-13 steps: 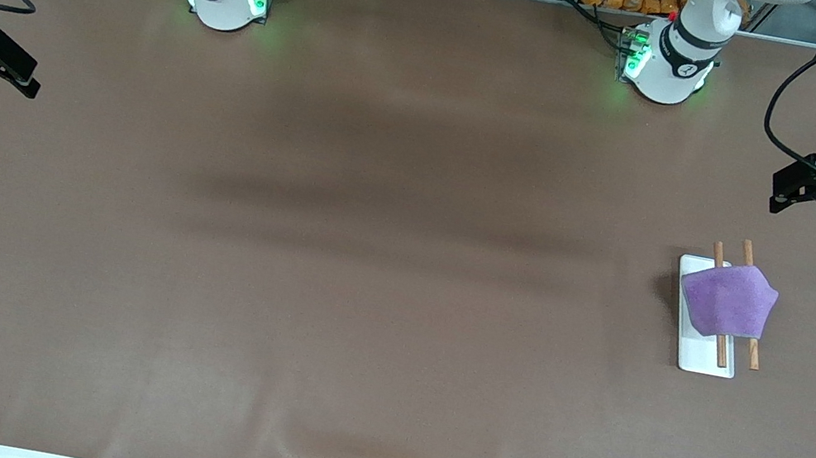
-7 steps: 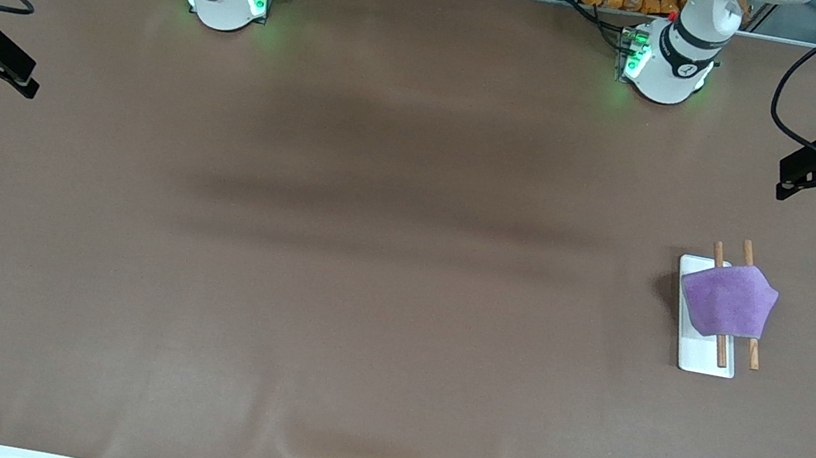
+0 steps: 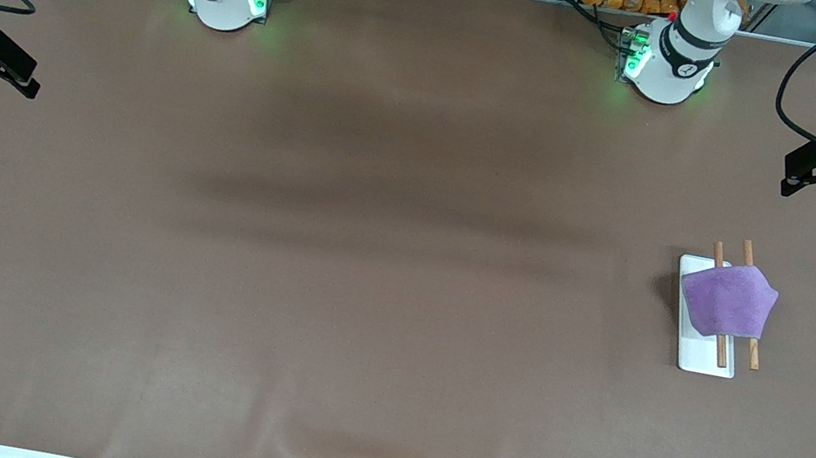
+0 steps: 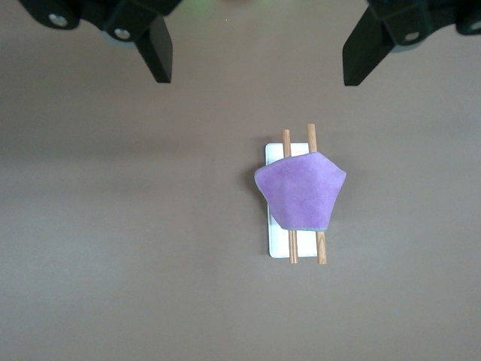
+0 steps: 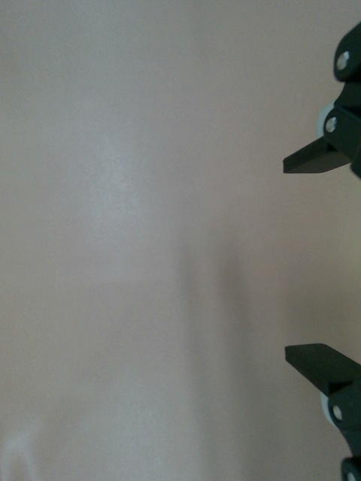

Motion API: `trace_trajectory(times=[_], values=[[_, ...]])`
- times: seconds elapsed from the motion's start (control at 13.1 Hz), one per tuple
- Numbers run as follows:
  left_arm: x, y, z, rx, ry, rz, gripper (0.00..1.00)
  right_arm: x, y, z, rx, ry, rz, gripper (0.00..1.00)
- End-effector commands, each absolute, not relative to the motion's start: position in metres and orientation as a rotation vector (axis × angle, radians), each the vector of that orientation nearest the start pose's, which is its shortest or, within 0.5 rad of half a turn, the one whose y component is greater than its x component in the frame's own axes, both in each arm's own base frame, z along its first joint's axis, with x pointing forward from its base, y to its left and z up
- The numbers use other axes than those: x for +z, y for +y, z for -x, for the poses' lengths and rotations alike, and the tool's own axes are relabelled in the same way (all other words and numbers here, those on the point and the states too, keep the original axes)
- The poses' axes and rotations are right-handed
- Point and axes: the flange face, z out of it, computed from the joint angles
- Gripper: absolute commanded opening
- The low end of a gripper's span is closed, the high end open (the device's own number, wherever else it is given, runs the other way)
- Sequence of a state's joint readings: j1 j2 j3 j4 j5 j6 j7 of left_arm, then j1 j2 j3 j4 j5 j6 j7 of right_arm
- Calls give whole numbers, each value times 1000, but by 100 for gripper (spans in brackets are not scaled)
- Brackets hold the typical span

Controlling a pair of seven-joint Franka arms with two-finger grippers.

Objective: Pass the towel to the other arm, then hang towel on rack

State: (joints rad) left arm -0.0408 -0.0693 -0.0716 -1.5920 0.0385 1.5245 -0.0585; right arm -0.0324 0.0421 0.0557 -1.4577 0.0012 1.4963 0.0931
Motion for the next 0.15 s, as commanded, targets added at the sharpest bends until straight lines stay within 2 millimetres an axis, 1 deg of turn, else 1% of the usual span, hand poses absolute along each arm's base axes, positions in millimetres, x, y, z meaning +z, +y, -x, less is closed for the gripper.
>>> trace_trajectory(times=[0.0,0.08], values=[[656,-58,-520,-17,85,3084,100,649,15,-560,-1,127,3147,100],[656,-59,-520,-15,80,3084,100,649,15,-560,-1,127,3146,100]])
